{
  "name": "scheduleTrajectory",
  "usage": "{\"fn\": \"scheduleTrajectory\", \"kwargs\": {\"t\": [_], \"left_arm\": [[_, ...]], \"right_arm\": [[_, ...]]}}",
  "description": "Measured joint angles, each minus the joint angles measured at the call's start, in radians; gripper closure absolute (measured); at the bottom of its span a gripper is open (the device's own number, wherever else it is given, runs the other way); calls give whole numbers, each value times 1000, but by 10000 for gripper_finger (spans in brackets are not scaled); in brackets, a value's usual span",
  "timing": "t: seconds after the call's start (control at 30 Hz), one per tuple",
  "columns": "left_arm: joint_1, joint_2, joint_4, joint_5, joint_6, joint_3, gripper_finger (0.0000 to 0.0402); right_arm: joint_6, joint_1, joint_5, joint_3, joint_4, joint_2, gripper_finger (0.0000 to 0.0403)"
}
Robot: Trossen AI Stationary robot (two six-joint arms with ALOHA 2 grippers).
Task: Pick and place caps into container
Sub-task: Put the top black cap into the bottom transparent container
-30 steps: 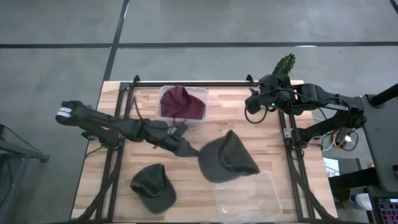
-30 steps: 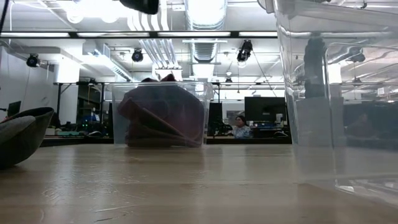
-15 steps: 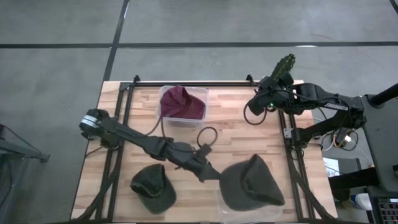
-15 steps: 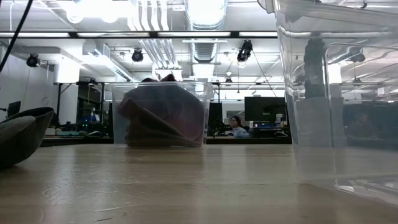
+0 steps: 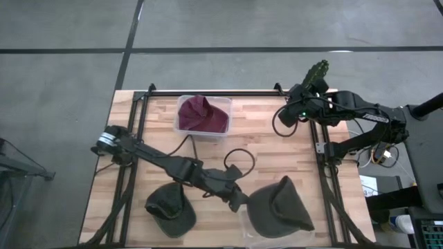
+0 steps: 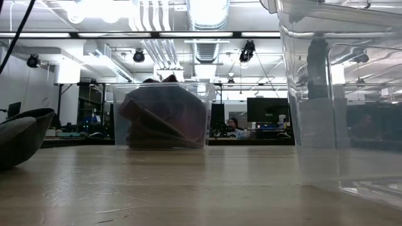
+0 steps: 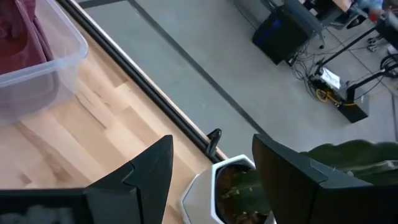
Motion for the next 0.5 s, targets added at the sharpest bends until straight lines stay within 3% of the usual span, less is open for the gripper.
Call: {"fn": "scheduleTrajectory", "kwargs": {"t": [0.5], "left_arm": [[-19,14,-12,15,-58,-4,396]], "right_arm": [[-18,-5,24,1,-3,-1,188]]}}
